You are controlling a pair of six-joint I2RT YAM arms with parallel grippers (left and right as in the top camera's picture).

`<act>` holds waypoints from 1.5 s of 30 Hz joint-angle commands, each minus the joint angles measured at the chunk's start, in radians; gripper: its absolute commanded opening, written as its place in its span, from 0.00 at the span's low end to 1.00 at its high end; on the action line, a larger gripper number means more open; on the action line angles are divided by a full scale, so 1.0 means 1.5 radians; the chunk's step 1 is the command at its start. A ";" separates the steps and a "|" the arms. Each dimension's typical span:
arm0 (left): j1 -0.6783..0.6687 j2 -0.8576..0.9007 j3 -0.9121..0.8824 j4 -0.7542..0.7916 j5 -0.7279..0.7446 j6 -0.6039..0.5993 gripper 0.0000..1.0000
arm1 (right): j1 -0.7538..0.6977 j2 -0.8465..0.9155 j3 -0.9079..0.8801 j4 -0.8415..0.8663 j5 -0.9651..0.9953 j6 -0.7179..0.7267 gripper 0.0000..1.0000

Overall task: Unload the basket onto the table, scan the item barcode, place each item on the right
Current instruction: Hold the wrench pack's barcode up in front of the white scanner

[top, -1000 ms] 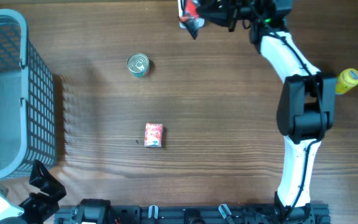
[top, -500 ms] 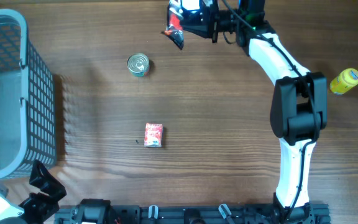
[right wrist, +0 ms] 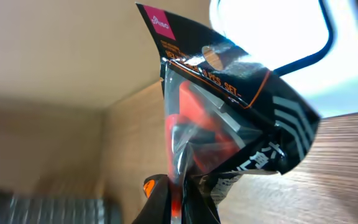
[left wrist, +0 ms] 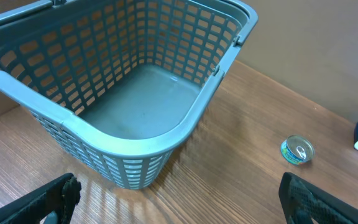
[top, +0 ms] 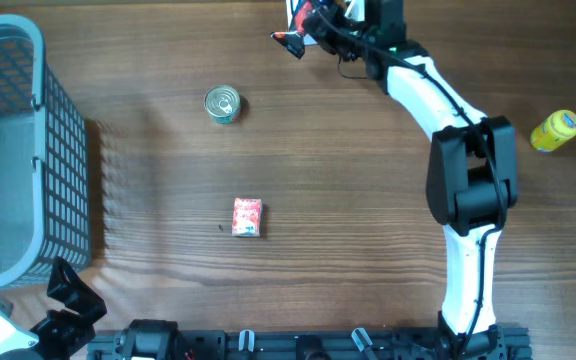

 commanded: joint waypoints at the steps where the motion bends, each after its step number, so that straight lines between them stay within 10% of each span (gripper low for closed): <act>1: 0.003 -0.001 0.006 0.003 -0.005 -0.007 1.00 | -0.002 -0.007 0.007 0.009 0.124 0.137 0.05; 12: 0.003 -0.001 0.006 0.002 -0.005 -0.007 1.00 | 0.019 0.067 0.007 0.212 0.076 0.467 0.05; 45: 0.003 -0.001 0.006 -0.007 -0.005 -0.007 1.00 | 0.065 0.094 0.008 0.283 0.250 0.505 0.05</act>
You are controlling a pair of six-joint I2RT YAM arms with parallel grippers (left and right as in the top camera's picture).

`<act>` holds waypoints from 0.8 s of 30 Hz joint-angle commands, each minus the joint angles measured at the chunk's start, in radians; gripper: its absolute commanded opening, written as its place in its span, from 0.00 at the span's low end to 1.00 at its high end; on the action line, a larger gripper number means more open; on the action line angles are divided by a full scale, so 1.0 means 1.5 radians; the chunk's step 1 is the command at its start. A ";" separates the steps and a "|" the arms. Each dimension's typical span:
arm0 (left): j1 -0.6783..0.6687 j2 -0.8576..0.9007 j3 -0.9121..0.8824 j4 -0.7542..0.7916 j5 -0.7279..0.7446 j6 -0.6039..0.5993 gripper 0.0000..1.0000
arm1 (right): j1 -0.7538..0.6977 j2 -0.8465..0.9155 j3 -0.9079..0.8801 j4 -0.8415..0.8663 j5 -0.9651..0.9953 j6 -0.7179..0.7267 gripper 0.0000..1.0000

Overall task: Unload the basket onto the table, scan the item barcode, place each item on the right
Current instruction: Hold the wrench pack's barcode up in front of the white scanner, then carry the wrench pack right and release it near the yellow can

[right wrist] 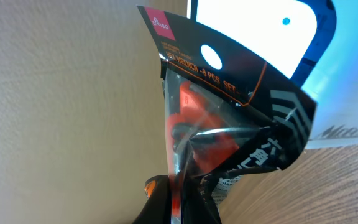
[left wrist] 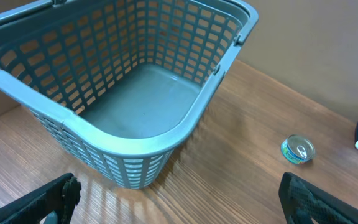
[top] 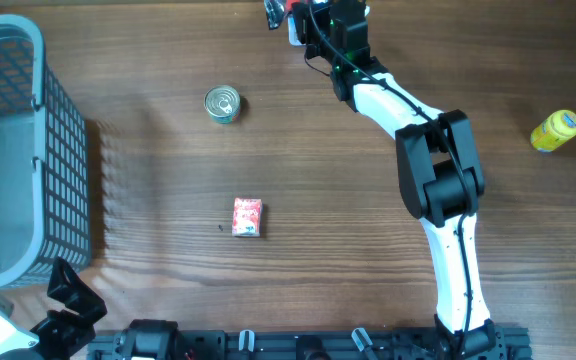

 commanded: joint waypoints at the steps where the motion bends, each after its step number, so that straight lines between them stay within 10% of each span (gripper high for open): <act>1: 0.003 -0.001 0.006 -0.005 -0.005 -0.006 1.00 | 0.000 -0.001 0.007 0.007 0.029 -0.003 0.04; 24: 0.003 -0.001 0.006 -0.010 -0.007 -0.007 1.00 | 0.002 -0.001 0.007 0.039 -0.026 -0.034 0.05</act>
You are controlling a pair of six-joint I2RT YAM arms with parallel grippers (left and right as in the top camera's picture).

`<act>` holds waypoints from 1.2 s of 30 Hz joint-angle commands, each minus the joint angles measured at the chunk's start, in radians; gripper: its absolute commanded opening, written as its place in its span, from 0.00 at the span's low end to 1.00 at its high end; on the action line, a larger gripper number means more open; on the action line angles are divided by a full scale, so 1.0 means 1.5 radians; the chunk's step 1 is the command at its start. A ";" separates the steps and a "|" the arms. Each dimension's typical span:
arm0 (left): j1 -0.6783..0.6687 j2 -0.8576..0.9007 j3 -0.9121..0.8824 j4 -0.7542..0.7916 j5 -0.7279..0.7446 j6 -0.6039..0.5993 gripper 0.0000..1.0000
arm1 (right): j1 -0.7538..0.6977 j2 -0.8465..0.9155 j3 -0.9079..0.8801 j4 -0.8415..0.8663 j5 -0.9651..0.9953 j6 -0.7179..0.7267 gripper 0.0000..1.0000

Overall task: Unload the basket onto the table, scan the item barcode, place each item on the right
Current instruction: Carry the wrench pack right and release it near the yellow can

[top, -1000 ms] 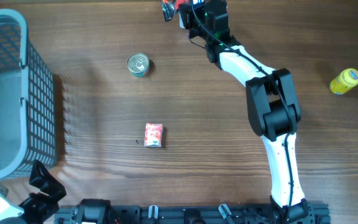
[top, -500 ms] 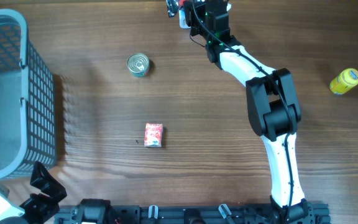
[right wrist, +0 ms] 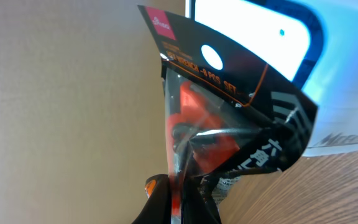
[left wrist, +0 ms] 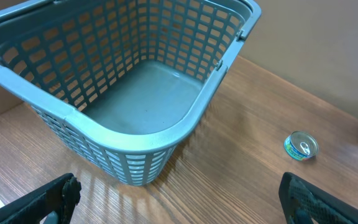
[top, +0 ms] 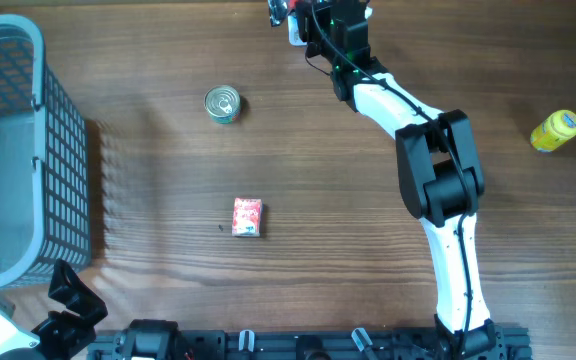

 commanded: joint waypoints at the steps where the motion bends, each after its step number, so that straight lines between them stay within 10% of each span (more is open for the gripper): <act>1: 0.003 -0.001 0.006 -0.001 -0.007 -0.007 1.00 | 0.001 -0.001 0.007 0.048 -0.060 -0.098 0.05; 20: 0.003 -0.001 0.006 -0.003 -0.009 -0.021 1.00 | -0.146 -0.152 0.008 -0.324 -0.214 -0.440 0.05; 28: 0.003 -0.001 0.006 -0.003 -0.022 -0.021 1.00 | -0.194 -0.234 0.006 -0.692 0.284 -0.593 0.05; 36: 0.003 -0.001 0.006 -0.003 0.004 -0.022 1.00 | -0.321 -0.231 -0.012 -0.747 0.307 -0.625 0.05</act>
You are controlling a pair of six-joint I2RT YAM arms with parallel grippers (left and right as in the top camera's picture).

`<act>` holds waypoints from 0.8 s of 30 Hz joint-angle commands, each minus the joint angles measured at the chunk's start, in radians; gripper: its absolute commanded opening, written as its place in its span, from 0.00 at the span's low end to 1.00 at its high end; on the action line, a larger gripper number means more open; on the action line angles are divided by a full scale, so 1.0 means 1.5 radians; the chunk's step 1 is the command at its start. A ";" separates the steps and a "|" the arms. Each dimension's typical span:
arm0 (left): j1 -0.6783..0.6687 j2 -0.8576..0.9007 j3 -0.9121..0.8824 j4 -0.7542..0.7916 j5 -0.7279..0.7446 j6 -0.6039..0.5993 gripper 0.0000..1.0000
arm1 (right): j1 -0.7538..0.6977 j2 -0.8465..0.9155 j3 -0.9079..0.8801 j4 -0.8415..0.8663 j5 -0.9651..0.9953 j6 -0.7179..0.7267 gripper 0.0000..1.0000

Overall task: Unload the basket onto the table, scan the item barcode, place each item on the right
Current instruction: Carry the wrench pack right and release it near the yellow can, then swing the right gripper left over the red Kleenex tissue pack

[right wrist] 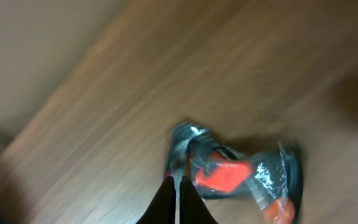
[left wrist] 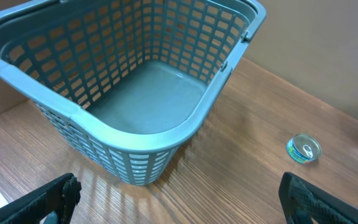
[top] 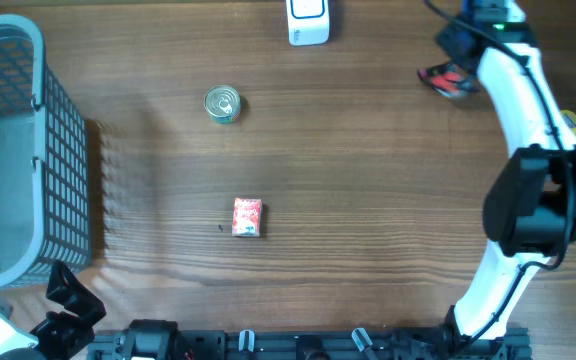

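The item is a black-and-red wrench-set package [right wrist: 235, 171], blurred in the right wrist view, low over the wood or resting on it; I cannot tell which. My right gripper [right wrist: 178, 182] is shut on its left edge. From overhead the package [top: 446, 80] is at the table's far right, with the right gripper [top: 447, 62] just behind it. The white-and-blue scanner [top: 308, 22] stands at the back centre, well left of the package. My left gripper [left wrist: 179, 208] is open at the near left corner with nothing between its fingers.
A grey-blue mesh basket [left wrist: 73, 109] fills the left side, and its rim [top: 38, 60] shows from overhead. A tin can [top: 222, 104] and a small red box [top: 247, 217] lie mid-table. A yellow bottle [top: 571, 121] is partly hidden behind the right arm.
My right gripper has gone from in front of the scanner at the back centre to the far right of the table. It holds the package low over the wood. The left arm barely shifted.
My right gripper first held the package upright just right of the scanner. At the two later moments it held the package right against the scanner's face. Now the package is far from the scanner at the right side, down near the table surface.
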 commanded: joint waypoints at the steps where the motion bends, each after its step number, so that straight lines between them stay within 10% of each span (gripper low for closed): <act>1: 0.003 -0.001 0.005 0.002 0.013 -0.011 1.00 | -0.069 0.005 -0.007 -0.031 0.054 -0.009 0.05; 11: 0.003 -0.001 0.005 0.002 0.013 -0.026 1.00 | -0.137 0.009 -0.008 -0.048 -0.017 -0.063 0.07; 17: 0.003 -0.001 0.005 0.001 0.012 -0.026 1.00 | -0.079 0.009 -0.008 -0.027 -0.120 -0.100 1.00; 24: 0.003 -0.001 0.005 0.001 0.012 -0.026 1.00 | -0.026 0.011 -0.008 -0.017 -0.183 -0.071 0.82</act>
